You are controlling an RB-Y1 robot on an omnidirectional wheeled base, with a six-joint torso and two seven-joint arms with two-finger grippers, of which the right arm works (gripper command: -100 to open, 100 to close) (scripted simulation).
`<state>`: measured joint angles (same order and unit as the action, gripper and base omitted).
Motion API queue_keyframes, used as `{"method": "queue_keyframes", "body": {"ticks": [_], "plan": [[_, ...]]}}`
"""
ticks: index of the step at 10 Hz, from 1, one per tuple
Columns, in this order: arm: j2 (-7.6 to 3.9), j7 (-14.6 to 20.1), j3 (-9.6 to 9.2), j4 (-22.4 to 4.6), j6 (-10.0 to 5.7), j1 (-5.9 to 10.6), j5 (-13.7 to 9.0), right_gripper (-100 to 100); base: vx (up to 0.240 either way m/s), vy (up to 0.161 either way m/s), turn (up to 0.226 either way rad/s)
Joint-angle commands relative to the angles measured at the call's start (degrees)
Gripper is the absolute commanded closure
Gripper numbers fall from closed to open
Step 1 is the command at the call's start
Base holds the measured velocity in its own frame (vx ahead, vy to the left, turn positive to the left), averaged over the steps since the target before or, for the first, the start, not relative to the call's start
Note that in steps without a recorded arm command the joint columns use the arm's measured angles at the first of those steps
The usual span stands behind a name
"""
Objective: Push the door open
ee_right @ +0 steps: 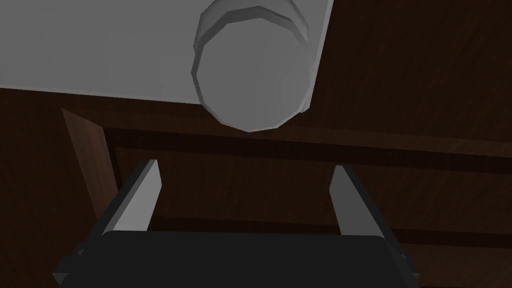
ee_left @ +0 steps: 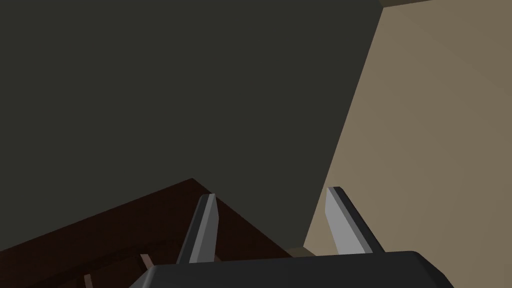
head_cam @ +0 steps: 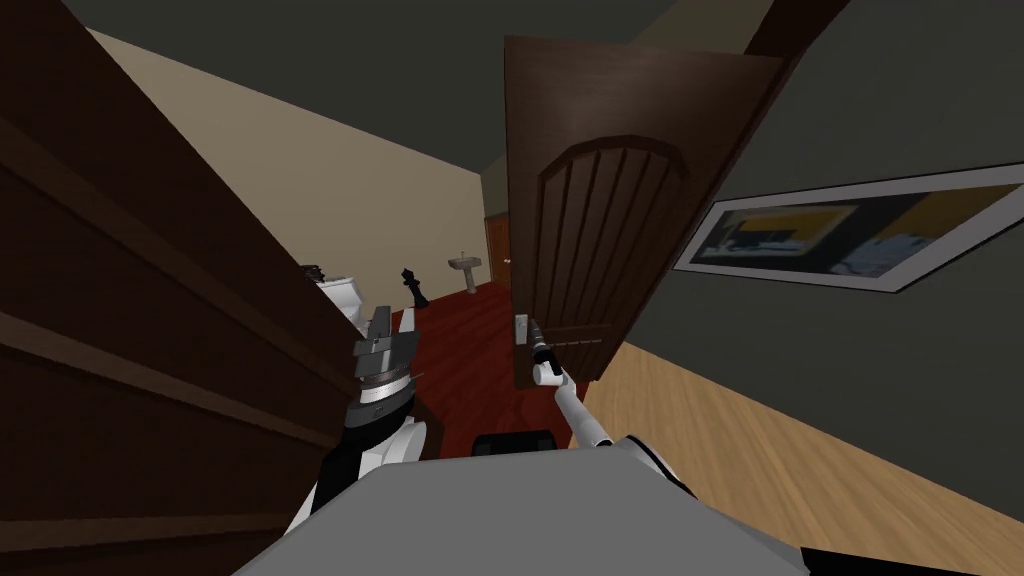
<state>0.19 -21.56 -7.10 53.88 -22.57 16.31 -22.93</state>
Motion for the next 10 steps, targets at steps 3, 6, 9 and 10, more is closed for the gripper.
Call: {"method": "queue_keyframes", "body": {"ticks": [3, 6, 9, 10], "plan": [[1.68, -0.2, 0.08, 0.8, 0.16, -0.63, 0.1, -100, 0.113, 0.109, 0.006], [1.68, -0.2, 0.08, 0.8, 0.16, -0.63, 0.1, 100, -0.016, -0.017, 0.012], [1.68, -0.2, 0.08, 0.8, 0.16, -0.63, 0.1, 100, -0.006, -0.003, 0.0], [0.12, 0.1, 0.49, -0.2, 0.08, -0.09, 0.5, 100, 0.03, -0.038, -0.019]]}}
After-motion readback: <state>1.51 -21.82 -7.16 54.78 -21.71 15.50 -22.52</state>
